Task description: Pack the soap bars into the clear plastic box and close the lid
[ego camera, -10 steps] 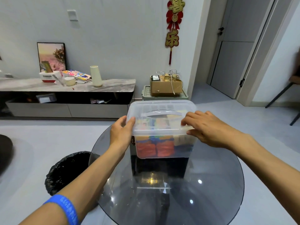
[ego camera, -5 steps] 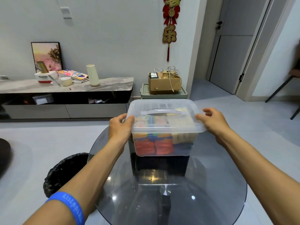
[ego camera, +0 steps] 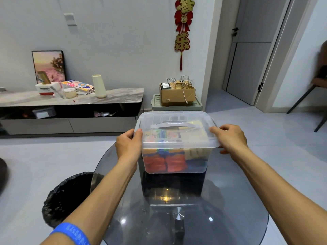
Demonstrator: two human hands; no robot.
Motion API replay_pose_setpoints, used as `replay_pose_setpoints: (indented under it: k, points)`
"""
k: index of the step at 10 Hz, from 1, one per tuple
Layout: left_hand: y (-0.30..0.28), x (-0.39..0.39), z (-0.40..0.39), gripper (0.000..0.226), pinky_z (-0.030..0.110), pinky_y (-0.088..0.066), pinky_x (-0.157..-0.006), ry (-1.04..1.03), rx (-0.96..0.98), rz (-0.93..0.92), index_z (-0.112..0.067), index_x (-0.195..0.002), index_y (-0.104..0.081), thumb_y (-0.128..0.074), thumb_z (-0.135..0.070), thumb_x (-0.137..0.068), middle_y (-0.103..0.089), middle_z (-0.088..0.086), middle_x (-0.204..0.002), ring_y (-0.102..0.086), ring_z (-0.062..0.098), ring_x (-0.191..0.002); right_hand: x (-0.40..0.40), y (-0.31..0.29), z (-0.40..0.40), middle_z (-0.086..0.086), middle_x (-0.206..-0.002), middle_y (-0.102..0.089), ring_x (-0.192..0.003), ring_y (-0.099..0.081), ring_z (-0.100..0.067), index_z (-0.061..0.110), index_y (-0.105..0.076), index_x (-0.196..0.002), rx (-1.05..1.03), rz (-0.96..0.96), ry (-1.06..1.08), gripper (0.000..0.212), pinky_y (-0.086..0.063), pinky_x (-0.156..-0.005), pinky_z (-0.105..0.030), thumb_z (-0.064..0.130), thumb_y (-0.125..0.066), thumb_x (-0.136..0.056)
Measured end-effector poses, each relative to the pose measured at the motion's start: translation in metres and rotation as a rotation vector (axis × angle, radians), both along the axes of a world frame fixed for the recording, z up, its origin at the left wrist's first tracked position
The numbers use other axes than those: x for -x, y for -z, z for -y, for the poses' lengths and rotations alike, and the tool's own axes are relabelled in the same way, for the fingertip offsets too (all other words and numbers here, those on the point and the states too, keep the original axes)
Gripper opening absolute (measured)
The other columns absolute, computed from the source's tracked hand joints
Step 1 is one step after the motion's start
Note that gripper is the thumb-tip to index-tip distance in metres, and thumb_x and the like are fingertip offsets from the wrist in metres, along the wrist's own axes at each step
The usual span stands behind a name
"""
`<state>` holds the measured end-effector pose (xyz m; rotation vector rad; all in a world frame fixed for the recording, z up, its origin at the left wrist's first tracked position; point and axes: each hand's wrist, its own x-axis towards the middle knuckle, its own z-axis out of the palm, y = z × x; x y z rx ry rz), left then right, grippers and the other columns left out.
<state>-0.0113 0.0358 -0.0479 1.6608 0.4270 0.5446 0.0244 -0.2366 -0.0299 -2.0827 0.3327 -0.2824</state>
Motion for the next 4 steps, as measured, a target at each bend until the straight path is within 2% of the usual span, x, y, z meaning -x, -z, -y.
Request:
replay_pose_setpoints:
  k: [1,2,3,4]
  points:
    - [0.002,-0.001,-0.003,0.024,0.021,-0.041,-0.046,-0.009,-0.009,0.015,-0.023,-0.062,-0.064,-0.058,-0.029,-0.085,-0.066,-0.007,-0.067,-0.054,0.003,-0.054,-0.002,-0.001,-0.002,-0.009,-0.077,-0.07,-0.064,-0.065,-0.029,0.012,-0.07,-0.078,-0.041,0.018,-0.02,0.028,-0.058,-0.048,-0.037,0.039,-0.066,-0.071]
    - [0.003,-0.002,0.001,0.025,0.017,-0.041,-0.043,-0.007,0.041,0.053,-0.025,-0.06,-0.066,-0.059,-0.027,-0.084,-0.066,-0.012,-0.063,-0.056,0.0,-0.052,-0.008,-0.001,-0.006,-0.016,-0.074,-0.071,-0.061,-0.059,-0.028,0.008,-0.072,-0.069,0.016,0.114,0.02,0.022,-0.057,-0.059,-0.044,0.029,-0.065,-0.069]
    - [0.001,0.001,0.004,0.024,0.021,-0.045,-0.05,0.004,0.054,0.05,-0.028,-0.062,-0.068,-0.061,-0.026,-0.085,-0.066,-0.015,-0.065,-0.059,0.005,-0.061,-0.007,0.002,-0.008,-0.019,-0.078,-0.071,-0.062,-0.056,-0.025,0.006,-0.072,-0.072,0.017,0.124,0.002,0.024,-0.057,-0.064,-0.047,0.029,-0.065,-0.071]
    - [-0.006,0.005,-0.009,0.028,0.025,-0.049,-0.073,0.002,0.047,0.032,-0.019,-0.11,-0.07,-0.066,-0.029,-0.084,-0.071,-0.006,-0.103,-0.063,0.01,-0.087,0.005,-0.001,0.001,-0.008,-0.104,-0.073,-0.09,-0.064,-0.026,0.015,-0.073,-0.103,0.131,0.122,0.023,0.043,-0.054,-0.08,-0.043,0.05,-0.063,-0.079]
